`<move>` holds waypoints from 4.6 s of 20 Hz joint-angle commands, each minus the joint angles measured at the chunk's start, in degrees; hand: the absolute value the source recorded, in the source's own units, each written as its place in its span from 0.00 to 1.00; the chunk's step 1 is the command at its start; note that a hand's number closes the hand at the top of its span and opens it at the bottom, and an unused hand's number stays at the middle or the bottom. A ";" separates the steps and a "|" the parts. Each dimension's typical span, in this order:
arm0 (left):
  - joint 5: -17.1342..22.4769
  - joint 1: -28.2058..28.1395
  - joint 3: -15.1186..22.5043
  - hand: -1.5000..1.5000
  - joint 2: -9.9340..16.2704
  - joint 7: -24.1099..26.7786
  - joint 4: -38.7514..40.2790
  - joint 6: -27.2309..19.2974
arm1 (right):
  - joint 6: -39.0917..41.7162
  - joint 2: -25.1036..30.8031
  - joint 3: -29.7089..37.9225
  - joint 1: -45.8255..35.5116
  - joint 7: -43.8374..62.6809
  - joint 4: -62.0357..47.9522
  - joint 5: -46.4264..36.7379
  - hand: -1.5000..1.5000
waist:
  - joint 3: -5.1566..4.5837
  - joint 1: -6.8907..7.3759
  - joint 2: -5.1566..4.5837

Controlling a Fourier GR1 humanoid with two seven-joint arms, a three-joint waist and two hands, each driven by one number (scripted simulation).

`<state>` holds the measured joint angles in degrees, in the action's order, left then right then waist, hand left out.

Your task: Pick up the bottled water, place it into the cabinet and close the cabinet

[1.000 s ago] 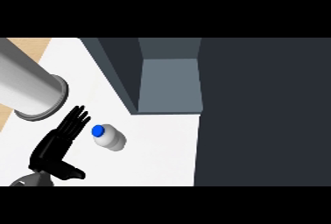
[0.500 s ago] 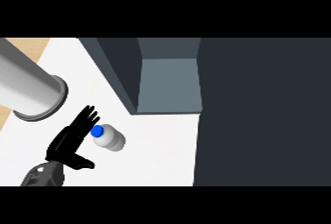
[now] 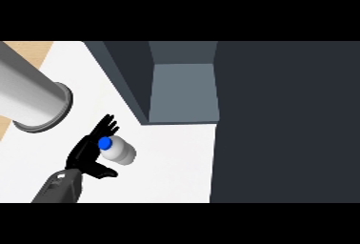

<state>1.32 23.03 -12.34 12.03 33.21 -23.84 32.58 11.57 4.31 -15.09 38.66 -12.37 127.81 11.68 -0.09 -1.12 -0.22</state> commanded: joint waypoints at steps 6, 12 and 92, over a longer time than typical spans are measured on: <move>-1.15 4.61 -0.04 0.00 -0.29 6.35 9.41 3.84 | 2.52 1.54 1.16 1.78 -3.61 -2.09 2.08 0.00 | -0.04 -0.76 -0.17; 0.64 3.52 -0.12 0.00 -4.59 5.86 9.12 7.13 | -0.57 -0.11 -2.41 1.44 0.29 0.88 -0.25 0.00 | -0.04 -0.21 0.00; 22.48 4.94 28.56 1.00 -12.03 -22.42 -46.98 -50.71 | -4.06 1.53 -5.02 -2.47 -2.60 -5.51 0.63 0.00 | 0.12 0.15 0.31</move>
<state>26.11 23.78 12.22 0.02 10.04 -71.28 -11.21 6.68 4.96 -20.61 34.29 -12.56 122.62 11.78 -0.05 -0.63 0.07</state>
